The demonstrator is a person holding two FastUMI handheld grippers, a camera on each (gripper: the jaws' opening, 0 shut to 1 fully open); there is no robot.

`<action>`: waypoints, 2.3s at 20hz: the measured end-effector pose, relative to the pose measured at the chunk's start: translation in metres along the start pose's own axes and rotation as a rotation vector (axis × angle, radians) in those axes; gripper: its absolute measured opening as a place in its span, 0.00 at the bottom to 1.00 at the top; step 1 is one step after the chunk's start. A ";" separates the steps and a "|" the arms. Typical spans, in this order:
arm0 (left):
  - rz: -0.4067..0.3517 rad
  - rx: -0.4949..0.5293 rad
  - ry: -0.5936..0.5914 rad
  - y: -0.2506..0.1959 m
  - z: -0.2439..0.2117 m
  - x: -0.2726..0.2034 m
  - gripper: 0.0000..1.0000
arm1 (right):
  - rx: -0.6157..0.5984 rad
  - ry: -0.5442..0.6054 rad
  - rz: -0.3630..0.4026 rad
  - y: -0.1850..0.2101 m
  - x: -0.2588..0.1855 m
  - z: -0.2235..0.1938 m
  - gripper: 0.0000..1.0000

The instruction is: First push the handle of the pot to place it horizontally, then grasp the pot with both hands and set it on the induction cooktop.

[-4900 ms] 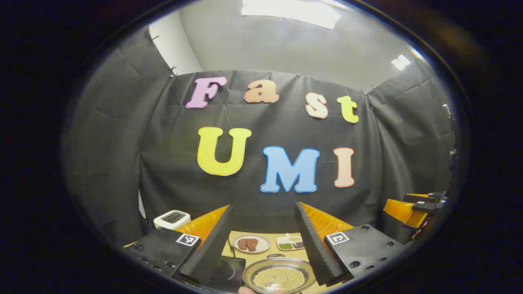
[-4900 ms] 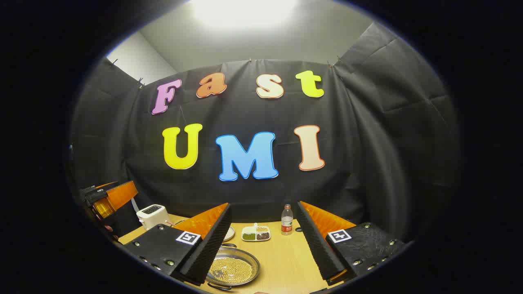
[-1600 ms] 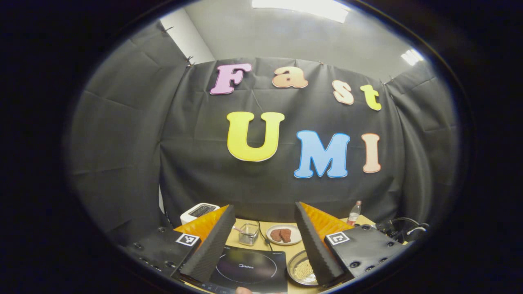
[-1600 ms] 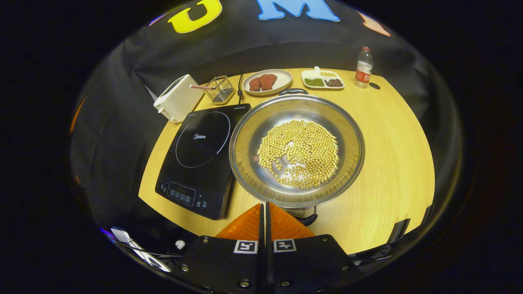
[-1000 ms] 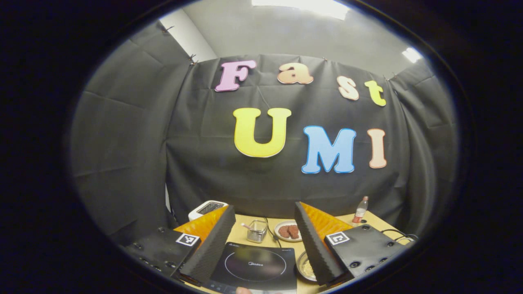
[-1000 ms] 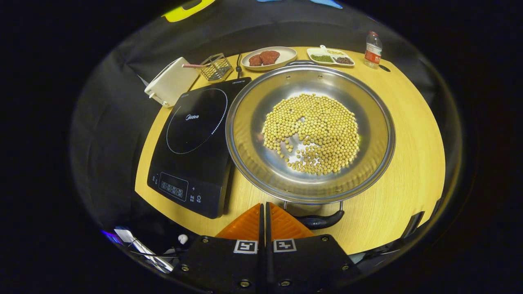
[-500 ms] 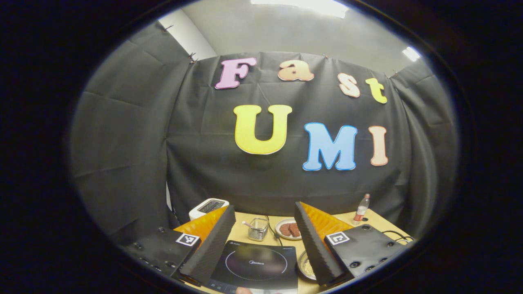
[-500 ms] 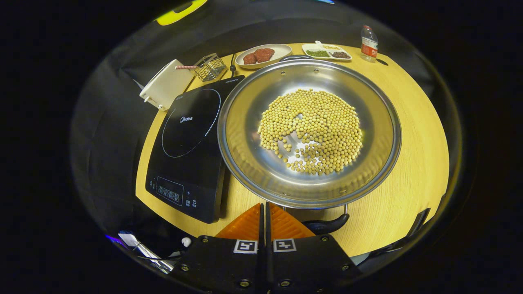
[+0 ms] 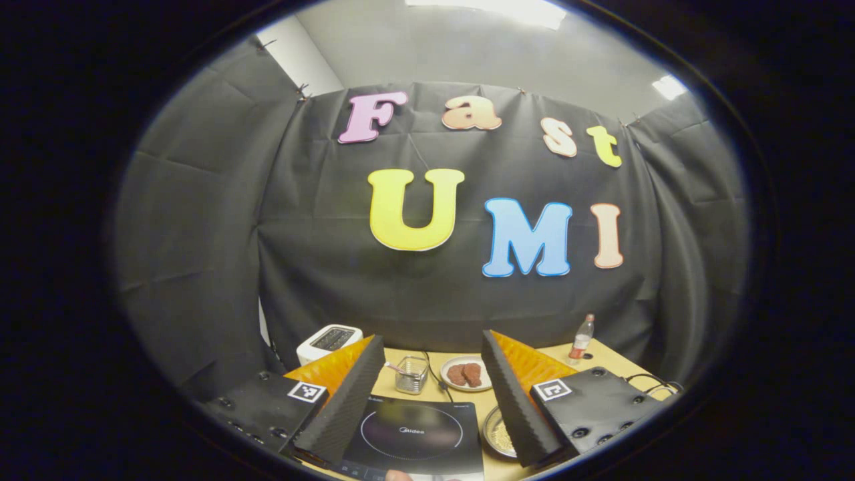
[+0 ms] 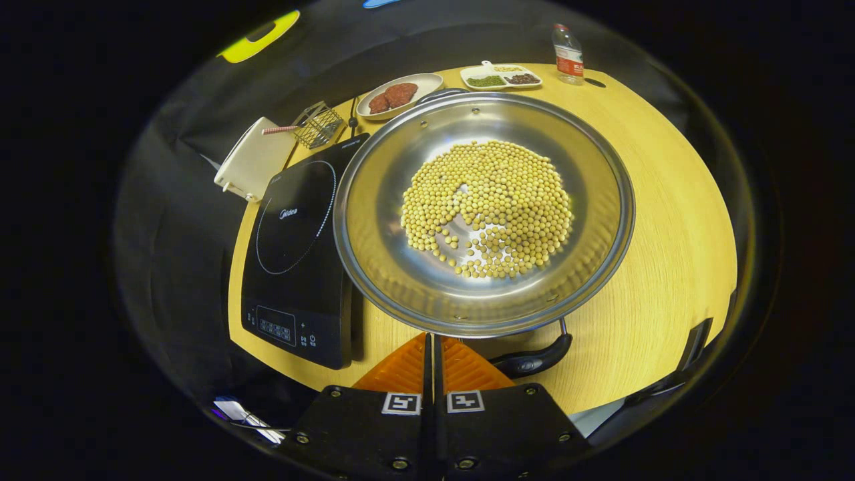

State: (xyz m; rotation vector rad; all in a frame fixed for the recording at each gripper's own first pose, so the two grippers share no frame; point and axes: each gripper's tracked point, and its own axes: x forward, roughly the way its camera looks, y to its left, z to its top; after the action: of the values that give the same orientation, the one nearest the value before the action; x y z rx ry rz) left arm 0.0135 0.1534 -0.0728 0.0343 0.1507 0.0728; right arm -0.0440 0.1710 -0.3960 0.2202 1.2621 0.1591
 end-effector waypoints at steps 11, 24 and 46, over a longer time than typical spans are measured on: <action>-0.102 0.002 0.007 -0.013 -0.004 0.005 0.99 | 0.131 -0.031 -0.035 -0.026 -0.006 0.003 0.00; -0.132 0.007 0.049 -0.050 -0.017 -0.004 0.99 | 0.183 -0.051 -0.044 -0.065 -0.015 0.006 0.00; -0.094 0.035 0.096 -0.136 -0.028 0.020 0.99 | 0.140 -0.024 -0.060 -0.154 -0.026 0.042 0.00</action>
State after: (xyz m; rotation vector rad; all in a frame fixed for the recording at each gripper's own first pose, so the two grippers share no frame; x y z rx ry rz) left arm 0.0383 0.0200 -0.1085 0.0586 0.2492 -0.0217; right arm -0.0121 0.0128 -0.3985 0.3036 1.2552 0.0169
